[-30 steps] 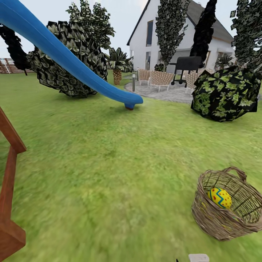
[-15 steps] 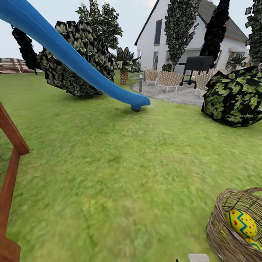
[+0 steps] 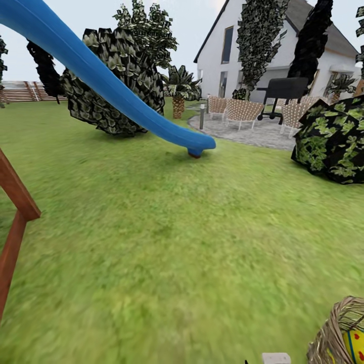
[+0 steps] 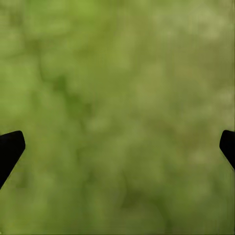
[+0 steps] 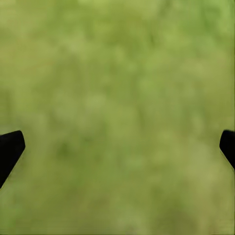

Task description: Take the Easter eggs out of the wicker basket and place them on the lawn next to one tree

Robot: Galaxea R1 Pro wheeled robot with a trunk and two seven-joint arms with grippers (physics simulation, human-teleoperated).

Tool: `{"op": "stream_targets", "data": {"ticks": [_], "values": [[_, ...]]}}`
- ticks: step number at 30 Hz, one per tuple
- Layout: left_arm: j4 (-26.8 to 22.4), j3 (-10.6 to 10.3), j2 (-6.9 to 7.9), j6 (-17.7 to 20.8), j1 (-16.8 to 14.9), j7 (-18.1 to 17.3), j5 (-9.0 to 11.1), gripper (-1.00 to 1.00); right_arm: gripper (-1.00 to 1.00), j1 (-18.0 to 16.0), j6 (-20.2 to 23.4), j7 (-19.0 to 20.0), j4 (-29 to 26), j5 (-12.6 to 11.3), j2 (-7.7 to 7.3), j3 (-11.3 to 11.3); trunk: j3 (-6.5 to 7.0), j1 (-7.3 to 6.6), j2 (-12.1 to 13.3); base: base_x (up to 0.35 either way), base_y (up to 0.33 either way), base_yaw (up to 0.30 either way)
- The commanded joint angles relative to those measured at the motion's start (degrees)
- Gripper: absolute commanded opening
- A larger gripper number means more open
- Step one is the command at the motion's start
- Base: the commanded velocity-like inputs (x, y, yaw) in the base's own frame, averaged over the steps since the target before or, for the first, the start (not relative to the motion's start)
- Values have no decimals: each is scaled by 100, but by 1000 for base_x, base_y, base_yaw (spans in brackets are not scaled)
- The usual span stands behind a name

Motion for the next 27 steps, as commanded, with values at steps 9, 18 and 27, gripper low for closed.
{"op": "stream_targets", "data": {"ticks": [9, 18, 27], "values": [[5, -39, 4, -14, -3, 52, -10, 100, 100, -2, -17, -13, 4, 3, 0, 7, -5, 2, -1, 336, 0, 5], [5, -39, 4, -16, -3, 52, -10, 100, 100, -2, -17, -15, 4, -3, 0, 7, -5, 2, -1, 336, 0, 0], [5, -39, 4, -16, -3, 52, -10, 100, 100, -2, -17, 0, 3, -5, 0, 5, -5, 2, -1, 336, 0, -5]]}}
